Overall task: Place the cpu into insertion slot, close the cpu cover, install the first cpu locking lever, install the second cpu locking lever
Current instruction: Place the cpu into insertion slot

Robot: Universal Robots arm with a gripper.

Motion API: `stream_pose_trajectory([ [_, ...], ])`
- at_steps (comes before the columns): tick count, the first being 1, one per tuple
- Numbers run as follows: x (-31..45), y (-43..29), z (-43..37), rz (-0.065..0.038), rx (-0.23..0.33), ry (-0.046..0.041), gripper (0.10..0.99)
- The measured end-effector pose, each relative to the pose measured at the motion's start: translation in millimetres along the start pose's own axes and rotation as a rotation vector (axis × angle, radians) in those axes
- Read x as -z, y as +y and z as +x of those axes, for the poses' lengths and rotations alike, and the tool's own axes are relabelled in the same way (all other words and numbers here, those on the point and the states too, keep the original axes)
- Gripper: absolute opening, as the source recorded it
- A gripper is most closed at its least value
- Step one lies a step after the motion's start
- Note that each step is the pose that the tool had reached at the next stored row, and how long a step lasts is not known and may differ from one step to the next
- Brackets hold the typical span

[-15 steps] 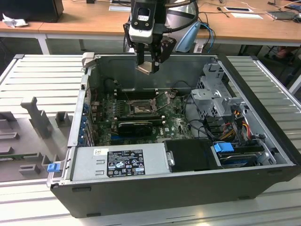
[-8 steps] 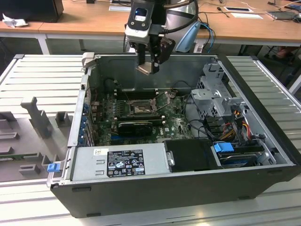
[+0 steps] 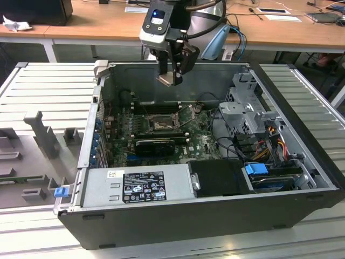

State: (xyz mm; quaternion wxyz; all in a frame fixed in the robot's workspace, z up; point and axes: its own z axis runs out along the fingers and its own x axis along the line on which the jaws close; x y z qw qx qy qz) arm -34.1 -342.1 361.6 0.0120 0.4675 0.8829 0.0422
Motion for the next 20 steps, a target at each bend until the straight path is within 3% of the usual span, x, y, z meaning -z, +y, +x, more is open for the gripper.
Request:
stream_pose_trajectory([
  [20, -2.5, -0.2, 0.0, -0.003, -0.207, -0.019, 0.525],
])
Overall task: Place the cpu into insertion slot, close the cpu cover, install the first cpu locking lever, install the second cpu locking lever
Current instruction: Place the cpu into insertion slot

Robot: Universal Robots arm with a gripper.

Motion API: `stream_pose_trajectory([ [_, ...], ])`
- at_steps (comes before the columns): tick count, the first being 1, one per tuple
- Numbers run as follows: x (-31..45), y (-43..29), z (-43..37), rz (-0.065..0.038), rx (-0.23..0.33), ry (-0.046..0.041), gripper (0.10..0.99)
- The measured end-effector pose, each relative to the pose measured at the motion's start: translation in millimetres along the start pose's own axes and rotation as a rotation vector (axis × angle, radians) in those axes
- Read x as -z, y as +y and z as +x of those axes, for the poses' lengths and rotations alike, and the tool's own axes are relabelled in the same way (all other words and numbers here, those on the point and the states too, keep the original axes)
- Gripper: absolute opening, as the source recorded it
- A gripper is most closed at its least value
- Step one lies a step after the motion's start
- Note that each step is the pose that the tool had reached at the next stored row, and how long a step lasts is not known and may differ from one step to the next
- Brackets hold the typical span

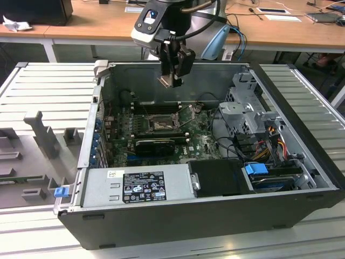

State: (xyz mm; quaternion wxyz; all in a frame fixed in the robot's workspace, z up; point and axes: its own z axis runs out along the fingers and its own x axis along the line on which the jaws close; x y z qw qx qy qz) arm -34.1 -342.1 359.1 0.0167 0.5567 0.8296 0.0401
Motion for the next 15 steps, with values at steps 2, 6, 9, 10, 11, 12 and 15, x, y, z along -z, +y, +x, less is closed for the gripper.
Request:
stream_pose_trajectory([
  [2, -0.2, 0.0, 0.0, 0.0, -0.018, -0.0016, 0.525],
  [6, -0.4, 0.0, 0.0, -0.001, -0.052, -0.0045, 0.525],
  [9, -0.5, 0.0, 0.0, -0.001, -0.075, -0.0064, 0.525],
  [10, -0.8, -0.1, 0.0, -0.002, -0.088, -0.0078, 0.525],
  [11, -1.0, -0.1, 0.0, -0.001, -0.098, -0.0092, 0.525],
  [12, -1.3, -0.1, 0.0, -0.001, -0.12, -0.012, 0.525],
  [15, -2.5, -0.2, 0.0, -0.002, -0.186, -0.0178, 0.525],
])
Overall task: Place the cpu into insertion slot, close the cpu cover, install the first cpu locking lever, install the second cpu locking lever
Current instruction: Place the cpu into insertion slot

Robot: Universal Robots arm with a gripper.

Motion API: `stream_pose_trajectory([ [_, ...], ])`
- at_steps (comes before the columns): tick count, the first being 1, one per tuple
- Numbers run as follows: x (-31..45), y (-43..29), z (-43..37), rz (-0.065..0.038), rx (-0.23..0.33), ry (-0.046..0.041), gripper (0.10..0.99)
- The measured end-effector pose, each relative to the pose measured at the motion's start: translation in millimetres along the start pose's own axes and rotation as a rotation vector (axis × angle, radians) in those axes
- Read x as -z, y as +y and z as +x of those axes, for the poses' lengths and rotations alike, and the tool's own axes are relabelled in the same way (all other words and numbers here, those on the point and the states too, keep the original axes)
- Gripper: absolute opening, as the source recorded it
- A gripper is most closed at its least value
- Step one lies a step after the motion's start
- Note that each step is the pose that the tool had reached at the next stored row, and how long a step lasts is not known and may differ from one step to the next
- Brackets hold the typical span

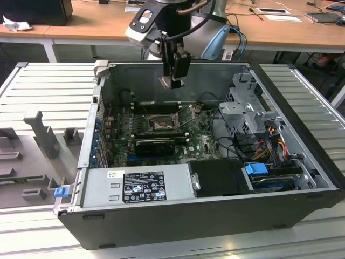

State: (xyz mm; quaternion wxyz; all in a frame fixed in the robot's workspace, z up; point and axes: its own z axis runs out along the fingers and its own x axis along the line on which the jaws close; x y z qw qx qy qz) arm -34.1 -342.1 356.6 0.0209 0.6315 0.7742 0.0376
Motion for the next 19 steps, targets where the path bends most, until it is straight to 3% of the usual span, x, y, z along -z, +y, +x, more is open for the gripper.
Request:
stream_pose_trajectory([
  [9, -2.9, -0.2, 0.0, -0.002, -0.156, -0.0134, 0.525],
  [13, -11.5, -1.0, -0.2, -0.002, -0.163, -0.0138, 0.525],
  [19, -17.1, -1.4, -0.2, -0.002, -0.164, -0.0141, 0.525],
])
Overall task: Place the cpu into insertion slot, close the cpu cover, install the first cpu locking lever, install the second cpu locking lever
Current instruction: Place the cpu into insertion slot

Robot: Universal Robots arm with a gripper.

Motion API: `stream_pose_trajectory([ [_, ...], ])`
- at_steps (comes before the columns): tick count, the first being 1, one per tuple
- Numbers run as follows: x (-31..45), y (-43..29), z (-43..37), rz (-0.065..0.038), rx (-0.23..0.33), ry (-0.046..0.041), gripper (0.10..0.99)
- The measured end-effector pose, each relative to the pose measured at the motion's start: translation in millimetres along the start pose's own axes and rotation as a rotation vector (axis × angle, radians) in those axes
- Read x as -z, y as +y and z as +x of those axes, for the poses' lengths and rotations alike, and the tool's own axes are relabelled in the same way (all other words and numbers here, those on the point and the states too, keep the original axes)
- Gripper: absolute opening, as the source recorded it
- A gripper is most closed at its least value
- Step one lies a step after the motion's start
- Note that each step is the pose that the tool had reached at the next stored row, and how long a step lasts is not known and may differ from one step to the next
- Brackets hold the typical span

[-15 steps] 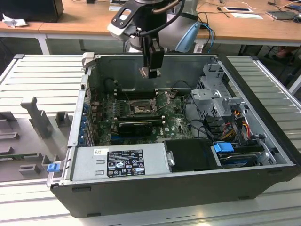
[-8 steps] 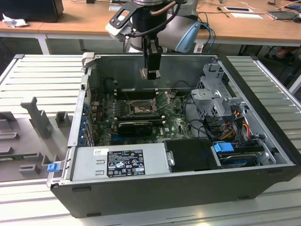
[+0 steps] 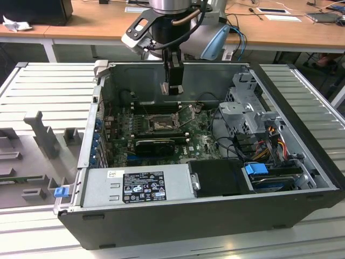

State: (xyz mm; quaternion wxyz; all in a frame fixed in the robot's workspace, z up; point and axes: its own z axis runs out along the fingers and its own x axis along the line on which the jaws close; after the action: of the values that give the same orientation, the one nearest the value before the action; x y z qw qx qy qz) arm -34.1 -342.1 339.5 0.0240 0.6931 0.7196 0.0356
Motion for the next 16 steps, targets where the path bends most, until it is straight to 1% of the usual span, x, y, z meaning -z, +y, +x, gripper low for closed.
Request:
stream_pose_trajectory([
  [7, -4.0, -0.3, -0.1, 0.0, -0.003, -0.0002, 0.525],
  [16, -11.9, -1.0, -0.2, 0.0, -0.005, -0.0005, 0.525],
])
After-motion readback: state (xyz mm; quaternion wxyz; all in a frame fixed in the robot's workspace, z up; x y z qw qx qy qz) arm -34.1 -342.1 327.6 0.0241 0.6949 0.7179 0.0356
